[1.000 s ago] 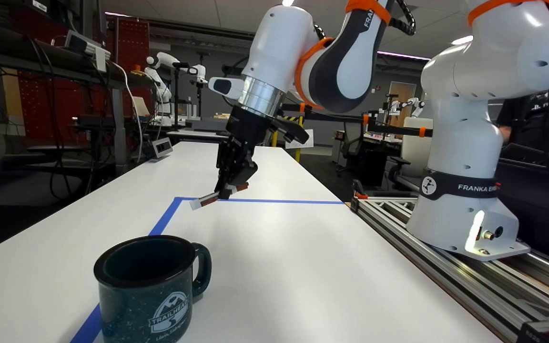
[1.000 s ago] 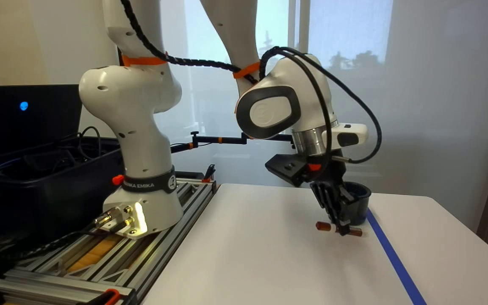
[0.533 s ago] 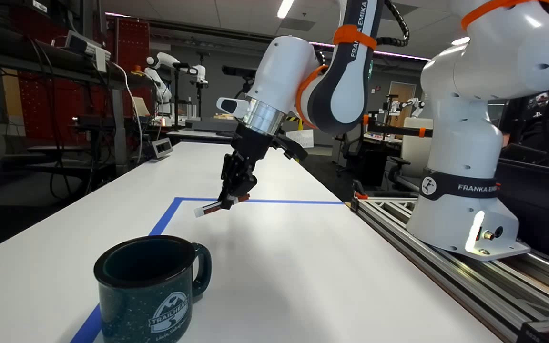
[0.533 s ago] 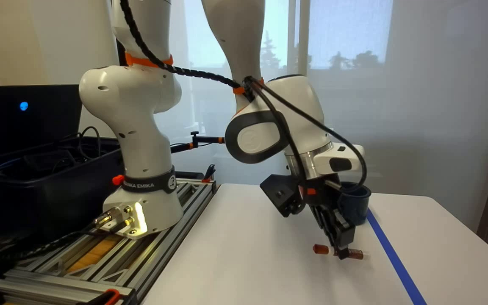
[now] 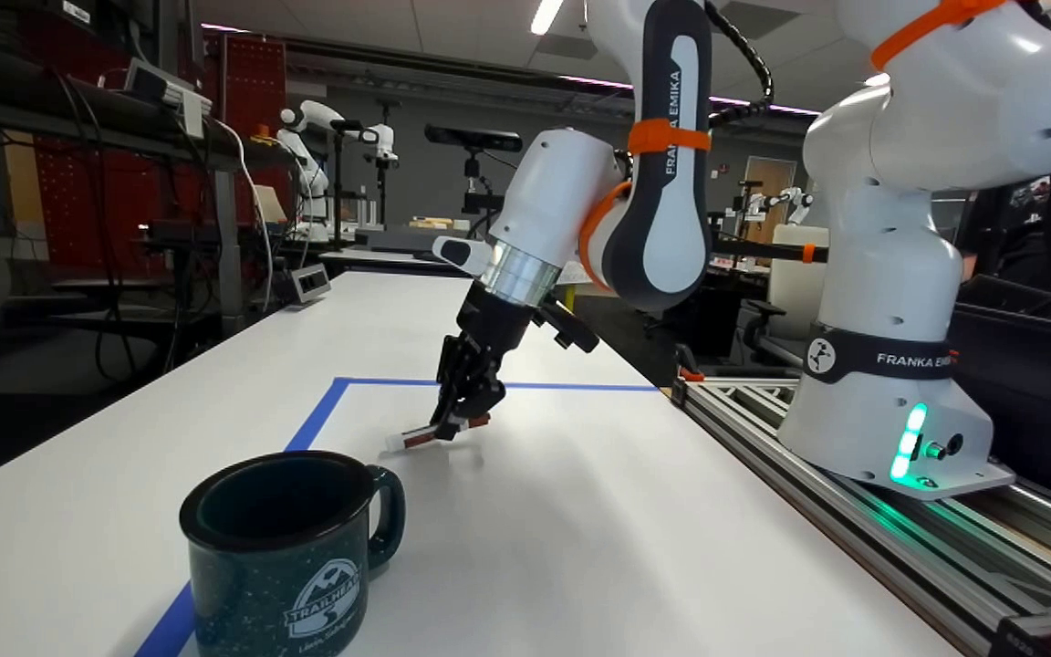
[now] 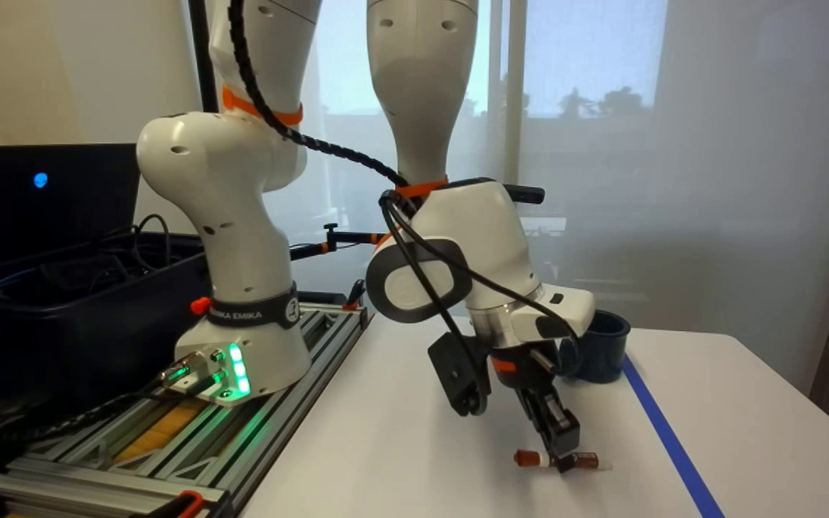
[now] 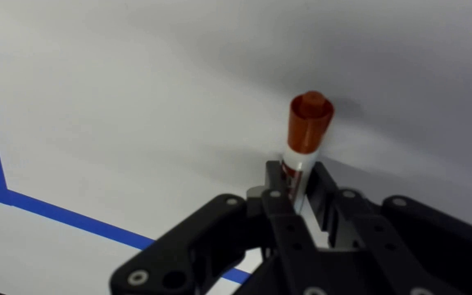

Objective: Remove the marker from the cup

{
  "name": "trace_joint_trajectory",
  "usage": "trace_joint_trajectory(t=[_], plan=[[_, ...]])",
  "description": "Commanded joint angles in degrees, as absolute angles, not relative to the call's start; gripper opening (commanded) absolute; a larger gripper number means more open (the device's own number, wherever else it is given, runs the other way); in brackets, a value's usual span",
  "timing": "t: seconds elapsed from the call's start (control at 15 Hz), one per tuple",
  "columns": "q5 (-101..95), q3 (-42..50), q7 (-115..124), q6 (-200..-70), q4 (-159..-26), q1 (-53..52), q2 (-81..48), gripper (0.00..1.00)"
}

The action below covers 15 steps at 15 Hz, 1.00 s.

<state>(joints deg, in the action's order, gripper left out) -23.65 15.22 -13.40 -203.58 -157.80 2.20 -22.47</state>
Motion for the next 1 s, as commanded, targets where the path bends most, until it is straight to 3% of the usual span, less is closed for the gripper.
trace_joint_trajectory(t=[0.0,0.2,0.6,0.67,0.93], plan=[[-21.94,16.73,-12.57,-206.06,-157.76,-0.84,-23.69,0.46],[-21.03,18.77,-11.40,-203.24,-157.48,-4.22,-21.12,0.54],[-13.88,29.44,-11.66,-188.30,-158.10,-18.74,-8.99,0.99],[-9.63,34.52,-14.89,-185.70,-161.58,-24.48,-4.51,1.00],[-8.20,50.61,-4.28,-178.87,-155.23,-41.26,-8.69,1.00]])
